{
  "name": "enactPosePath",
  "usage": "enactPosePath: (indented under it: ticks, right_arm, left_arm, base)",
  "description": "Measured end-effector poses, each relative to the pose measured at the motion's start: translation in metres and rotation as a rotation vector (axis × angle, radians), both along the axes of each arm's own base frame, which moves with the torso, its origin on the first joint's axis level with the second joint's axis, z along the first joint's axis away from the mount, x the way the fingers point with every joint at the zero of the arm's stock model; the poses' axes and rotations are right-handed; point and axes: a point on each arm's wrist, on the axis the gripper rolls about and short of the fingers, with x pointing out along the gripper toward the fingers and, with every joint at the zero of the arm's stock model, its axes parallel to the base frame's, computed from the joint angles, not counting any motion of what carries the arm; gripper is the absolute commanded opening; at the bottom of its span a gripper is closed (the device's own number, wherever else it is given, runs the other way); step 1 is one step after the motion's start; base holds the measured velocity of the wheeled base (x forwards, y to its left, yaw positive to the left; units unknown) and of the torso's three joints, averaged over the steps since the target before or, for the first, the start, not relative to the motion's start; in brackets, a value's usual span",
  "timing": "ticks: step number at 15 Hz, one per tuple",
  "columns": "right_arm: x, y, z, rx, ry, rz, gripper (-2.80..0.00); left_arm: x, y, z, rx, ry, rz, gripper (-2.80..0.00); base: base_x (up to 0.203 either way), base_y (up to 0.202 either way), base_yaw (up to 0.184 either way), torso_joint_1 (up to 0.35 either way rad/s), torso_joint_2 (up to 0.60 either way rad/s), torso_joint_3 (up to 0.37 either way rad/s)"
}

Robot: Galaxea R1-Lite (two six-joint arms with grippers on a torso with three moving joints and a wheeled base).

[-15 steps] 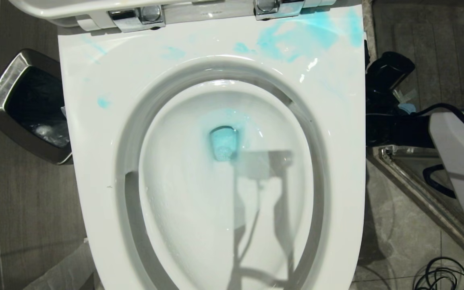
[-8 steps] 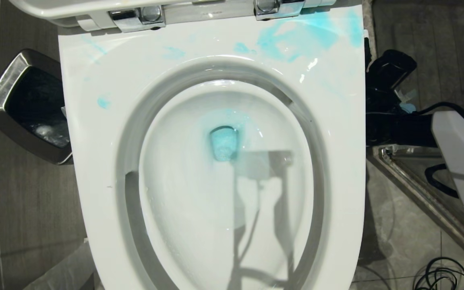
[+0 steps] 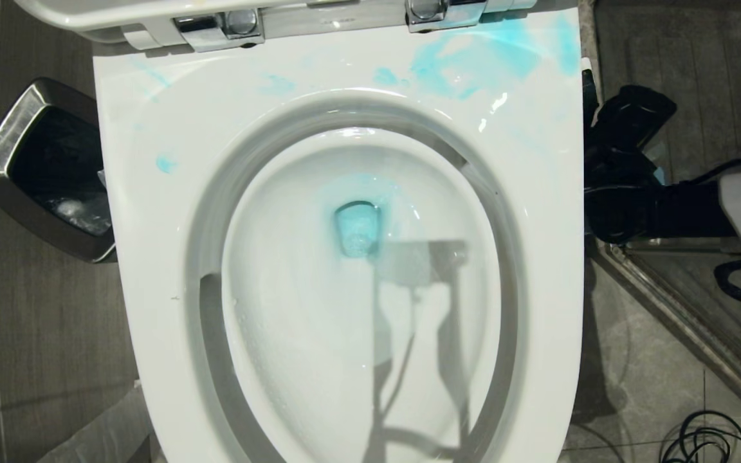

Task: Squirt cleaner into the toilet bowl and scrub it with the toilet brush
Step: Place the cleaning agent on the floor

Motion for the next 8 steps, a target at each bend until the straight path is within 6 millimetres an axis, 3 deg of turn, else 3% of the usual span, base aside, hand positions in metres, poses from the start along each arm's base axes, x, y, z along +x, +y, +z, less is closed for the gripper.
enactPosePath:
  ticks: [3,7,8]
  right_arm:
    - [-0.036,-0.001,-0.008,-0.004,0.112,-0.027,0.00]
    - [-0.100,-0.009,0.001,-0.009,0.184,-0.047,0.00]
    - [-0.114,-0.012,0.004,-0.012,0.201,-0.050,-2.80]
  left_arm:
    - [0.000,0.000,0.000,0.000,0.000,0.001,-2.80]
    - [0.000,0.000,0.000,0.000,0.000,0.000,-2.80]
    - [0.000,0.000,0.000,0.000,0.000,0.000,-2.80]
  base:
    - [0.000,0.000,0.000,0.000,0.00,0.000]
    - [0.000,0.000,0.000,0.000,0.00,0.000]
    - [0.000,0.000,0.000,0.000,0.00,0.000]
